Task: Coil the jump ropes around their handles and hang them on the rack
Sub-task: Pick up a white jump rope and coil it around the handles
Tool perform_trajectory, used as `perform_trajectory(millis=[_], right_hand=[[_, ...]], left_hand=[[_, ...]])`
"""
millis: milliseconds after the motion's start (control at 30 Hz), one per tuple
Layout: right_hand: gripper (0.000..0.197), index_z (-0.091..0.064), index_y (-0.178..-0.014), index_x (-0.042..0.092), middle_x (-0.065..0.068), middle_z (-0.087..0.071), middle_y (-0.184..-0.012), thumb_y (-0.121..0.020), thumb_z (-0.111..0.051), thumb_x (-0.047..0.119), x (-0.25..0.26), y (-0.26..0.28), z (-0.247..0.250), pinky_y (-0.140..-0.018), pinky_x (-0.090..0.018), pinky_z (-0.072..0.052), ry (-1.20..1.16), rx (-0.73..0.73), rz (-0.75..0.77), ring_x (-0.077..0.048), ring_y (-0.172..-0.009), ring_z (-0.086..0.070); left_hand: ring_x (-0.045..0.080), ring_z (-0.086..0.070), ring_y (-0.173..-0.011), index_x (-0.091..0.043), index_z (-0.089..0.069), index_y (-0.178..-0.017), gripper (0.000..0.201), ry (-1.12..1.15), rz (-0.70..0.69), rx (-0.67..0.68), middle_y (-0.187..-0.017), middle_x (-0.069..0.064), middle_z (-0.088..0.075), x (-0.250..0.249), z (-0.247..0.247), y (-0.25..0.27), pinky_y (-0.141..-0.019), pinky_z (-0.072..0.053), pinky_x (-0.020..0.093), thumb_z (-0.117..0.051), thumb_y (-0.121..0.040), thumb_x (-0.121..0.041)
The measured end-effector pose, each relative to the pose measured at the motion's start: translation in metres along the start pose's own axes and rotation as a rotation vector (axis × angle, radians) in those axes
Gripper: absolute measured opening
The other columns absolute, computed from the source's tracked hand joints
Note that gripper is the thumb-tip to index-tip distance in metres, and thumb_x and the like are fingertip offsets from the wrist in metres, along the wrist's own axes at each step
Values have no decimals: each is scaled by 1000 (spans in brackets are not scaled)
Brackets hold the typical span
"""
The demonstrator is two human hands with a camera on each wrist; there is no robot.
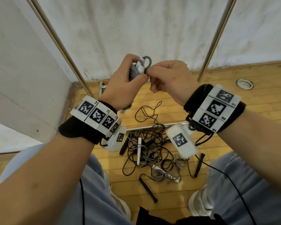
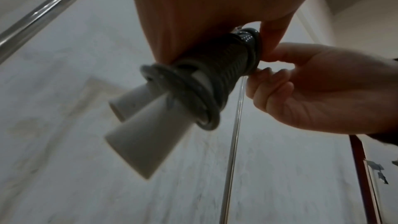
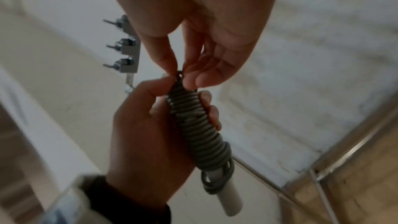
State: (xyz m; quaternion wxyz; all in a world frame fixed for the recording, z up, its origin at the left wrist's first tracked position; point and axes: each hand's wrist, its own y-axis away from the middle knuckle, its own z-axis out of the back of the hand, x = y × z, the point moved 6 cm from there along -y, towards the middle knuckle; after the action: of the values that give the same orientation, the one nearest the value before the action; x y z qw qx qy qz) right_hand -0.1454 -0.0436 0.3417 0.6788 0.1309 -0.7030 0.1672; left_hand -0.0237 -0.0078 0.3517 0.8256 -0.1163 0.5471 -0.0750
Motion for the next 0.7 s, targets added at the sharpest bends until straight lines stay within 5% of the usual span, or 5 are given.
perform_trajectory(millis=[133, 267, 400, 533, 700], right_hand=[[23, -56, -64, 15, 7, -50, -43, -87, -49, 15, -8, -1, -5, -48, -28, -45, 115, -82, -27, -19, -46, -53], [23, -51, -69, 16, 10, -48, -39, -90, -43, 18, -11, -4, -5, -51, -30, -45, 143, -84, -38, -21, -47, -53], [21, -53, -72, 8, -2, -47, -54, -90, -43, 13, -11, -12, 4, -48, -28, -44, 109, -74, -73, -16, -43, -51], [14, -54, -85, 2, -6, -44, -64, -92, -45, 11, -11, -16, 7, -44, -24, -42, 9, -66, -121, -14, -42, -49], [17, -57, -76, 5, -3, -48, -60, -90, -51, 13, -7, -15, 7, -49, -28, -45, 0, -62, -124, -18, -47, -52]], left_hand=[[12, -43, -56, -34, -42, -86, 17, -97, -7, -54, -62, -10, -48, 0, -1, 1, -53, -38, 31, -55, -79, -26], [22, -44, -62, -19, -42, -86, 16, -85, 21, -121, -67, 2, -48, -3, -2, 1, -55, -41, 43, -54, -78, -26], [27, -42, -60, -20, -39, -80, 15, -24, 38, -122, -68, 12, -46, -8, -10, 2, -56, -41, 51, -52, -77, -24], [23, -42, -52, -19, -40, -83, 17, 150, 79, -87, -63, 8, -46, -10, -18, 2, -49, -37, 39, -52, -75, -27], [20, -44, -51, -24, -42, -88, 12, 177, 123, -127, -65, 8, -46, -5, -11, -4, -47, -38, 30, -47, -77, -23]])
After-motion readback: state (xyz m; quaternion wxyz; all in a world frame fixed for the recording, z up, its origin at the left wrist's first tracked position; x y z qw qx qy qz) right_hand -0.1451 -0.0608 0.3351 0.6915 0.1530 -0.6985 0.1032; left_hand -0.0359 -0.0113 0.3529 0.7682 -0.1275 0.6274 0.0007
